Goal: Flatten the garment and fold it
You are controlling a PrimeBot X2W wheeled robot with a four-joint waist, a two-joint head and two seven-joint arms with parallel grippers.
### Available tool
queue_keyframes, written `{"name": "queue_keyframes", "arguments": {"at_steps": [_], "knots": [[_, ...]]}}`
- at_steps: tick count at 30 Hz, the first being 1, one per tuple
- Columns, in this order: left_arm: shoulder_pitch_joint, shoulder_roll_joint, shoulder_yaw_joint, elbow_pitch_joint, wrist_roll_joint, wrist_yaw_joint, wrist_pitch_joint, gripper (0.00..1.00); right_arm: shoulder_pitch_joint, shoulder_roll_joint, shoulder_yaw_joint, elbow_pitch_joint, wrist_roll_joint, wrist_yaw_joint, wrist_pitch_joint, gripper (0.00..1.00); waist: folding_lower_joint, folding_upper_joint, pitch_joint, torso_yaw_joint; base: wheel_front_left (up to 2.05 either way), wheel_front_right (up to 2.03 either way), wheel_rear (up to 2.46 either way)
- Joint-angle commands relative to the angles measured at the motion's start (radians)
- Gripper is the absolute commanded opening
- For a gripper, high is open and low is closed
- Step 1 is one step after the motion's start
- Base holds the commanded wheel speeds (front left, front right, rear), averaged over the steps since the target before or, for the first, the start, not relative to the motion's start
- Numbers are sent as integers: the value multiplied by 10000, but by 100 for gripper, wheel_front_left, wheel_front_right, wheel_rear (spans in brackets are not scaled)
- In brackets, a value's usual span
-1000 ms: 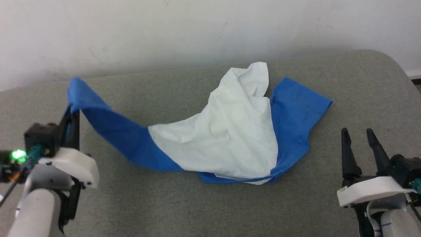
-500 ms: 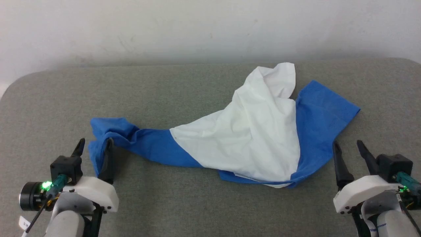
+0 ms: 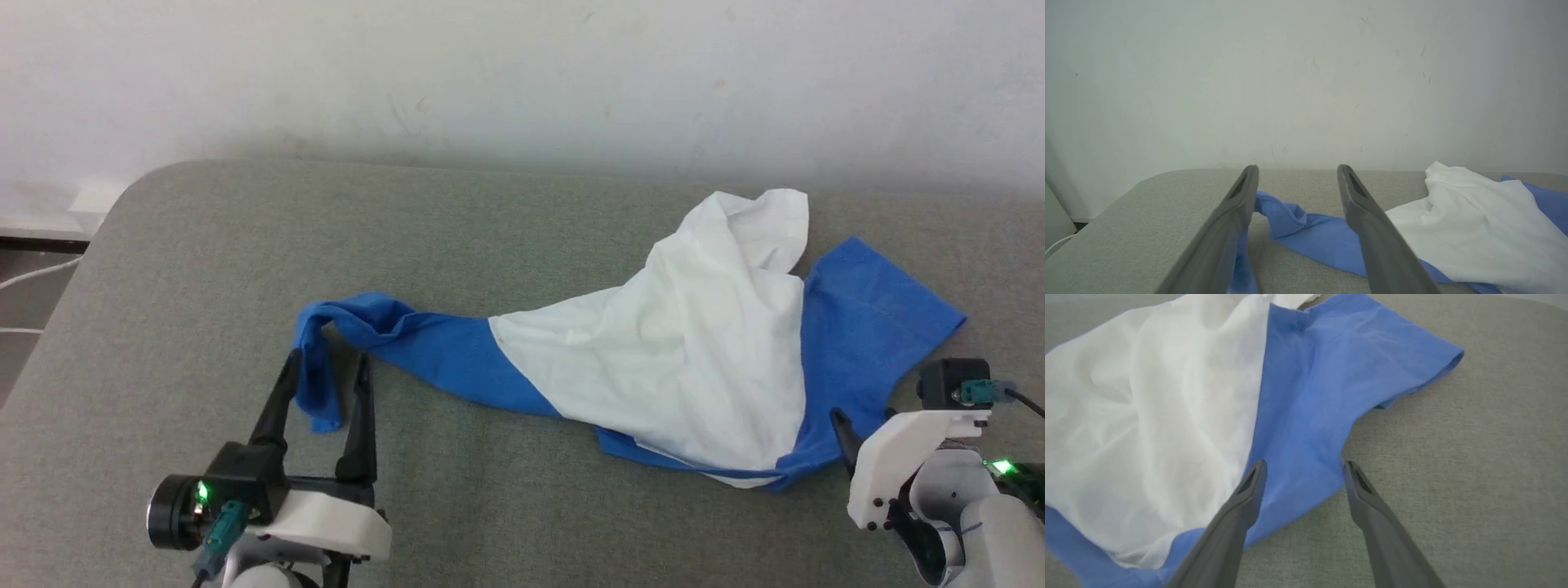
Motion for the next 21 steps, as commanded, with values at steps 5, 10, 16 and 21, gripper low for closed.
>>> {"name": "queue_keyframes", "arguments": {"at_steps": [5,10,16,21], "knots": [[186,-232,-118,151,79,-149,-58,100,-252,-225,168,935,-90,-19,494,29,1,0,62,307,0,0,0],[288,-290,24,297,75,-259,-60,100,-24,-252,401,883,146,-19,479,0,1,0,-64,-35,0,0,0],[353,-342,167,348,121,-352,-61,100,683,-406,327,-347,418,-19,689,0,1,0,-303,-640,0,0,0],[441,-477,240,380,171,-451,-61,100,1960,-476,-326,-2565,492,-19,1673,0,1,0,-546,-1152,0,0,0]]}}
